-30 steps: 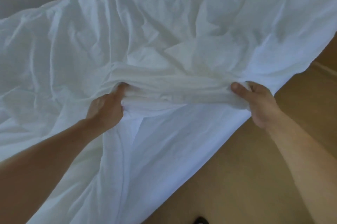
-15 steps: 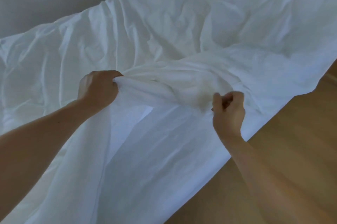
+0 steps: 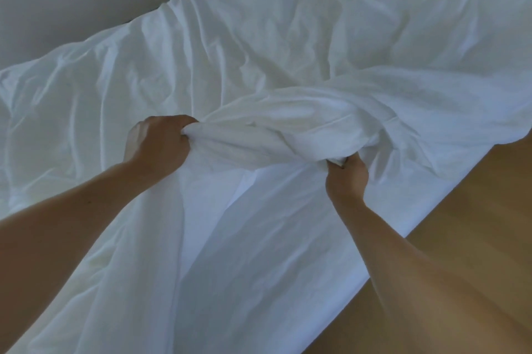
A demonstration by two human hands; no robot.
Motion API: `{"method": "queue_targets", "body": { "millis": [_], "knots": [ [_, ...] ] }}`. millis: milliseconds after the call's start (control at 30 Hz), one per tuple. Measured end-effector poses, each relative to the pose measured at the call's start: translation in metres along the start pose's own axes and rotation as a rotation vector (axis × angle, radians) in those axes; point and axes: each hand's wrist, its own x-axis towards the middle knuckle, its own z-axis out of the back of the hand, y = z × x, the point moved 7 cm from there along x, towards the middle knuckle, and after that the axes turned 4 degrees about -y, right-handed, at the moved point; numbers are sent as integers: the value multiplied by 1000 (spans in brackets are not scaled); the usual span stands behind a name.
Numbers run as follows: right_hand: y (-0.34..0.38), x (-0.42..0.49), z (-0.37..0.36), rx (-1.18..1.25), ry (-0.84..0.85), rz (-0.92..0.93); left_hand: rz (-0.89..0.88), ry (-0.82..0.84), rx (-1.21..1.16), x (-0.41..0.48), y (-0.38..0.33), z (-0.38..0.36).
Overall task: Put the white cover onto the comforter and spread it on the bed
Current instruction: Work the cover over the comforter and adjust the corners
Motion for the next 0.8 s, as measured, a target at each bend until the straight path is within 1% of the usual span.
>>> {"method": "queue_targets", "body": {
  "millis": [67,100,200,267,333,367,400,433,467,500,533,567,600,633,667,700,733,800],
  "knots": [
    [-6,-19,6,97,69,-37,-26,12,-17,1,2,-1],
    [-8,-31,7,153,132,-69,-41,17,-24,1,1,0],
    [4,-70,13,346,411,-178,-83,12,-74,1,-3,3],
    [27,-87,20,468,569,-195,-128,12,-67,-5,-11,4],
    [53,-102,31,683,682,-200,-194,21,-52,-16,-25,0],
    [63,-110,34,805,719,-217,-227,32,-66,-22,-33,-1],
    [67,-118,35,865,735,-228,-258,40,-94,-28,-41,-2],
    [62,-126,33,814,748,-217,-295,39,-121,-35,-47,-2],
    [47,-136,27,665,749,-224,-347,30,-140,-41,-52,-1],
    [21,-144,22,462,724,-271,-434,29,-152,-49,-59,-1],
    [-4,-151,20,318,653,-361,-540,46,-142,-59,-66,-2],
    [-26,-157,21,240,515,-463,-652,69,-102,-73,-72,-5],
    [-41,-156,28,236,311,-522,-735,136,-60,-87,-76,-14],
    [-51,-150,37,292,88,-501,-754,236,-24,-98,-78,-24],
    [-57,-143,48,375,-115,-445,-712,323,-6,-104,-76,-34],
    [-61,-138,58,416,-282,-395,-641,388,-6,-106,-72,-43],
    [-60,-136,69,396,-434,-364,-572,416,-25,-107,-66,-48],
    [-58,-138,94,251,-718,-355,-498,385,-76,-111,-58,-50]
  ]
}}
